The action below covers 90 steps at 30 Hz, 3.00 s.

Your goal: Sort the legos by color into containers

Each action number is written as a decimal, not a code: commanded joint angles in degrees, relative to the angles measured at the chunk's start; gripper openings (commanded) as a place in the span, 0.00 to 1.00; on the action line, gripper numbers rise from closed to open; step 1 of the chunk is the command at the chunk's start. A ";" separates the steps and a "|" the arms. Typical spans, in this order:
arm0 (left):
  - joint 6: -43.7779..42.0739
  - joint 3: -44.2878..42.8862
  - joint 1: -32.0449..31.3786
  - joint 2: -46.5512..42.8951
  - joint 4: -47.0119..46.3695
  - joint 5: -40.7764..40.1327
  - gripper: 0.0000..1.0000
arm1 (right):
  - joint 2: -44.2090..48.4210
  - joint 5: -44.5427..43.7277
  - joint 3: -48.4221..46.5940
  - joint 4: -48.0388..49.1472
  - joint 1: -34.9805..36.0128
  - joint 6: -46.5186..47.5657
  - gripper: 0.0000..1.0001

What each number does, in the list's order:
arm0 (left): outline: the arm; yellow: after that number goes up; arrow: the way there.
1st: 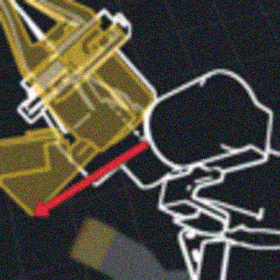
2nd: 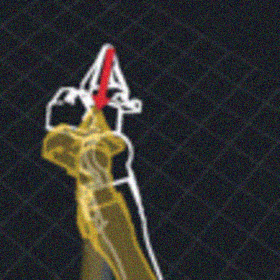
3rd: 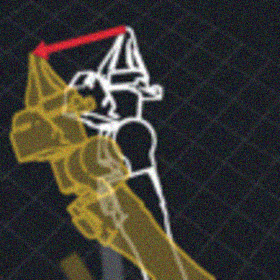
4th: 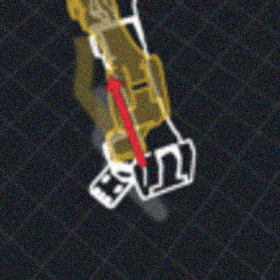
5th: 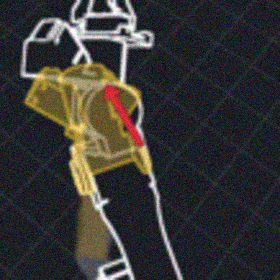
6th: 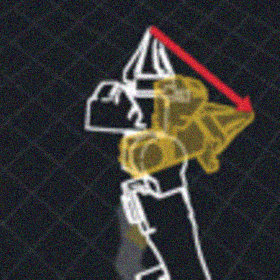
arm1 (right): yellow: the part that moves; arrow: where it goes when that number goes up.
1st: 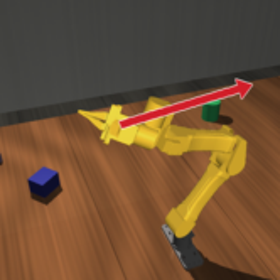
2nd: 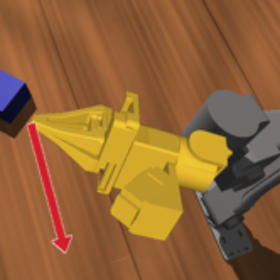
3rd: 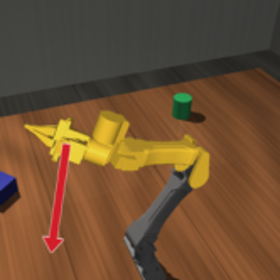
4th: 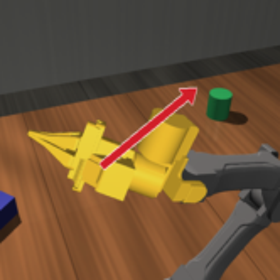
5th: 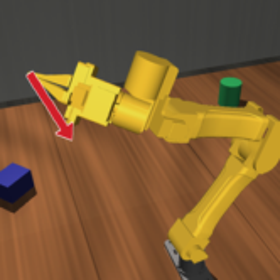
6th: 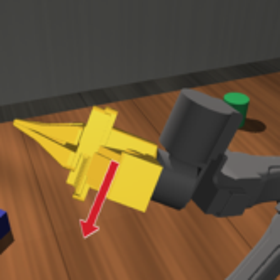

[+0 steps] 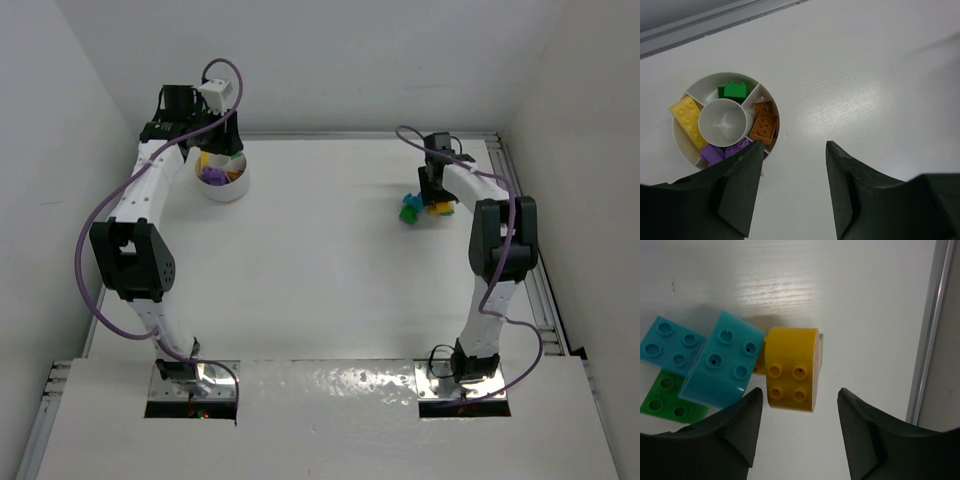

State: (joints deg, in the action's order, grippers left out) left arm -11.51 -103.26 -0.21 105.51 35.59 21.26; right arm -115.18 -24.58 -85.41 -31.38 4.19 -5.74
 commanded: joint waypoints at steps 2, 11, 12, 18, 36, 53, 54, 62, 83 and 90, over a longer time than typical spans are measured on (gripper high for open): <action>0.35 -0.89 0.03 -2.42 -0.61 0.72 0.50 | -3.11 -1.70 -3.97 3.34 -0.58 2.57 0.58; -0.97 -0.97 0.03 -3.30 0.18 1.51 0.50 | -5.06 -1.70 -5.30 2.81 -0.67 0.99 0.28; -1.23 -1.15 0.03 -3.38 0.53 2.03 0.51 | -4.97 -1.88 -5.21 2.64 -0.76 0.99 0.24; -2.72 -2.38 -0.06 -3.65 2.28 7.20 0.51 | -1.11 -2.58 -0.74 2.89 -1.20 -0.68 0.00; -30.94 10.86 -13.67 -14.97 4.33 23.74 0.73 | 32.20 5.50 10.78 -0.09 6.08 -11.66 0.00; -17.68 58.38 -25.54 -39.85 -51.25 14.96 0.91 | 30.10 32.21 10.61 20.29 26.40 -36.88 0.00; -15.50 60.35 -25.54 -41.25 -54.55 14.26 0.92 | 30.01 33.44 10.52 20.91 26.49 -38.54 0.00; -19.07 61.17 -25.54 -38.98 -63.37 10.47 0.92 | 31.50 41.63 9.55 22.58 27.37 -41.11 0.00; -20.75 53.34 -23.70 -34.06 -53.97 24.27 0.34 | 33.96 42.51 10.79 23.38 28.33 -40.49 0.00; -22.76 52.29 -23.70 -34.32 -48.53 22.08 0.00 | 33.88 39.45 10.97 21.90 28.16 -39.88 0.00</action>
State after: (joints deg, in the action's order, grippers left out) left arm -31.83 -48.82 -23.83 71.53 -15.38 41.74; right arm -82.87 16.78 -73.71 -11.64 32.03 -45.54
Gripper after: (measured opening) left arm 0.340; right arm 0.362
